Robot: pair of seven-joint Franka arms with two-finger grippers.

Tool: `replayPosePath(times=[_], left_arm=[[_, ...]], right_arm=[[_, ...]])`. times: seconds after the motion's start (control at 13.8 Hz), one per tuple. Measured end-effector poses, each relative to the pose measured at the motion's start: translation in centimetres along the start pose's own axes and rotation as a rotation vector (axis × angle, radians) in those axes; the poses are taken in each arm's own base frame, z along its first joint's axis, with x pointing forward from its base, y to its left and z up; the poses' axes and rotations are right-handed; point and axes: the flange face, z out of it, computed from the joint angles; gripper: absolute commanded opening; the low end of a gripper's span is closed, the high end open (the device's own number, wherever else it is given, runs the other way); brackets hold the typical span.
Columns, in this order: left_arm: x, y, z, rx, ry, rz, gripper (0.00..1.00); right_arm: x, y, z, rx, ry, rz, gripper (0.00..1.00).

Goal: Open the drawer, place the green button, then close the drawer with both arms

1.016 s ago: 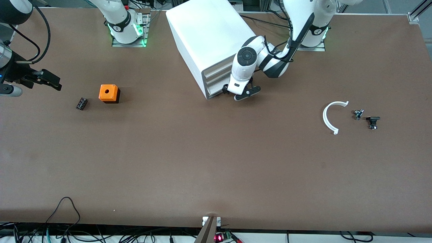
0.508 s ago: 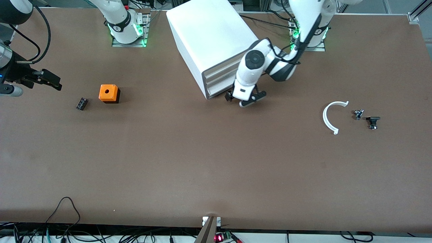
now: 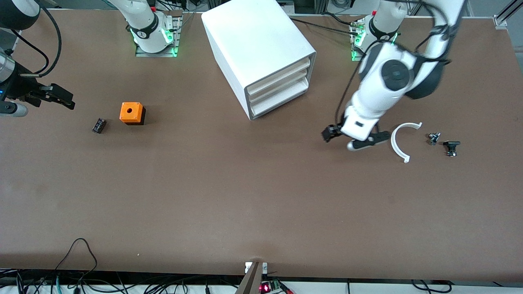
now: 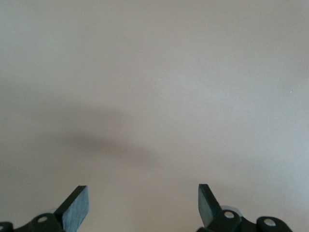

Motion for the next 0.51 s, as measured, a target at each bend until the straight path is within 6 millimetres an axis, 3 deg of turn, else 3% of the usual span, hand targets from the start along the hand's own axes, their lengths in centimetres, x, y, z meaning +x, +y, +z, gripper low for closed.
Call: replayPosePath(times=[0.29,0.51], left_arm=[[1.8,-8.4,-11.3,0.035,-0.049,0.190,1.00],[1.4,-13.3,-17.8,0.079,-0.080,0.244,1.00]], right_arm=[[0.0,0.0,0.0,0.000,0.000,0.000,1.00],[0.0,0.1,0.0,0.000,0.000,0.001,1.00]])
